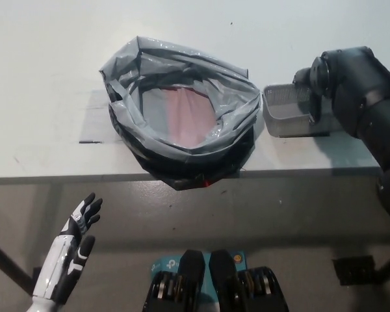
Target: Use the right hand to pick up a small rectangular container and put it into a plastic bag and lift the bag
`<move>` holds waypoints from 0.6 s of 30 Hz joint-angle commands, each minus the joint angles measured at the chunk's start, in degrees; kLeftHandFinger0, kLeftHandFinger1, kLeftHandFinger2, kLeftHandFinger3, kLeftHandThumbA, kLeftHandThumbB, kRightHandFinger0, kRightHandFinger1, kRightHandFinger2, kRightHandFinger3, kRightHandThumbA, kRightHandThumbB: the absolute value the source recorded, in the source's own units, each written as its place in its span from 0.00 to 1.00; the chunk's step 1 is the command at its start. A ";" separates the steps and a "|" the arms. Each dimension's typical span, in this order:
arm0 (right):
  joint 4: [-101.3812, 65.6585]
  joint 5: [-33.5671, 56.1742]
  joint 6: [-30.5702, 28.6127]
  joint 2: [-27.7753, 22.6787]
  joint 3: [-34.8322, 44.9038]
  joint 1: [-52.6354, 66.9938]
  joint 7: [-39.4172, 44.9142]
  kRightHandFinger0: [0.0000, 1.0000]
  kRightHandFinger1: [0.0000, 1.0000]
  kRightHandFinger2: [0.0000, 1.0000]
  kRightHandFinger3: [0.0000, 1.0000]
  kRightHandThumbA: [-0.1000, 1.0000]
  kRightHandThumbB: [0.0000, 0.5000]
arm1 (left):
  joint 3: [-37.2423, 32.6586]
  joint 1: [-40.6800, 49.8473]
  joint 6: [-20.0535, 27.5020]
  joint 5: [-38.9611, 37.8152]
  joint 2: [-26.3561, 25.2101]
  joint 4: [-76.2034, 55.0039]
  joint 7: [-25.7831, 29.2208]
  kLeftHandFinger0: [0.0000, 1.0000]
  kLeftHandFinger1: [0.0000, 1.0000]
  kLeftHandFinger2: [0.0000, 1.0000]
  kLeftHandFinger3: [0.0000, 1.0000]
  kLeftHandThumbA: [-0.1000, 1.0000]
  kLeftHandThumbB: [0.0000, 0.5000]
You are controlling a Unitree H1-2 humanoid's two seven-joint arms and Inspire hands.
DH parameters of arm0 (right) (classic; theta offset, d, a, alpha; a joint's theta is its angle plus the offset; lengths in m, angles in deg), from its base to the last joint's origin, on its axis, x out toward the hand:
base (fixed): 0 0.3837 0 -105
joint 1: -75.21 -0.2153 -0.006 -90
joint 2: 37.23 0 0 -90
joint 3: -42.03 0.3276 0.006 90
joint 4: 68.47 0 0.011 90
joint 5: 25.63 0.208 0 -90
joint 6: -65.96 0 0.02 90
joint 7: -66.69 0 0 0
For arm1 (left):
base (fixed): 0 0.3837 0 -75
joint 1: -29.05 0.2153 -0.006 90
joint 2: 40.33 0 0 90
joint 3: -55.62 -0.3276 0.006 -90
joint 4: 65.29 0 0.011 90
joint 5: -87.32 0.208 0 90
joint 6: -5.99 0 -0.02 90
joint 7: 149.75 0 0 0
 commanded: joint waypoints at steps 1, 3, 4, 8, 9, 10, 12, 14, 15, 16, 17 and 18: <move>-0.50 -0.89 -5.63 0.06 0.34 4.20 -15.38 0.76 0.77 0.79 0.85 0.00 0.43 | -0.03 -1.15 1.30 -0.59 -0.90 -1.83 -0.81 1.00 1.00 1.00 1.00 0.93 0.70; -0.79 -0.97 -7.27 -0.55 0.57 4.74 -19.55 0.45 0.50 0.56 0.83 0.00 0.39 | 0.01 -1.47 1.31 -0.80 -1.02 -1.63 -0.93 1.00 1.00 1.00 1.00 0.93 0.69; -0.76 -0.93 -7.40 -0.58 0.61 4.75 -19.87 0.45 0.50 0.56 0.83 0.00 0.39 | 0.01 -1.50 1.30 -0.83 -1.03 -1.61 -0.94 1.00 1.00 1.00 1.00 0.93 0.69; -0.70 -0.87 -10.09 -1.88 0.86 5.20 -24.95 0.24 0.36 0.43 0.49 0.00 0.38 | -0.04 -1.82 1.21 -0.71 -1.22 -1.62 -1.08 1.00 1.00 1.00 1.00 0.93 0.65; -0.63 -0.72 -10.46 -2.07 1.04 5.32 -25.81 0.17 0.32 0.41 0.46 0.00 0.37 | -0.04 -1.85 1.17 -0.61 -1.19 -1.59 -1.04 1.00 1.00 1.00 1.00 0.93 0.65; -0.60 -0.53 -10.78 -2.32 1.24 5.40 -26.31 0.15 0.33 0.44 0.47 0.00 0.37 | -0.03 -1.86 1.14 -0.50 -1.18 -1.50 -0.98 1.00 1.00 1.00 1.00 0.93 0.65; -0.41 -0.25 -11.35 -2.57 1.48 5.10 -26.45 0.13 0.39 0.53 0.60 0.00 0.35 | 0.07 -2.06 0.90 -0.39 -1.18 -1.58 -0.87 1.00 1.00 1.00 1.00 0.93 0.65; -0.28 0.24 -12.10 -2.90 1.99 5.02 -27.14 0.09 0.41 0.63 0.72 0.00 0.37 | 0.11 -2.25 0.84 0.04 -1.24 -1.52 -0.75 1.00 1.00 1.00 1.00 0.93 0.66; -0.28 0.31 -12.15 -3.00 2.11 5.03 -27.41 0.05 0.42 0.68 0.76 0.00 0.36 | 0.10 -2.25 0.81 0.05 -1.25 -1.52 -0.75 1.00 1.00 1.00 1.00 0.93 0.64; -0.39 0.79 -12.82 -3.40 2.73 5.07 -28.28 0.01 0.43 0.74 0.78 0.00 0.37 | 0.05 -2.21 0.64 -0.21 -1.32 -1.60 -0.93 1.00 1.00 1.00 1.00 0.93 0.64; -0.45 1.06 -13.23 -3.58 3.07 5.12 -28.69 0.01 0.44 0.76 0.78 0.00 0.37 | 0.02 -2.18 0.61 -0.36 -1.33 -1.61 -1.00 1.00 1.00 1.00 1.00 0.93 0.64; -0.47 1.47 -13.80 -3.82 3.67 5.14 -29.37 0.00 0.44 0.78 0.79 0.00 0.38 | -0.01 -2.15 0.48 -0.63 -1.32 -1.64 -1.09 1.00 1.00 1.00 1.00 0.92 0.65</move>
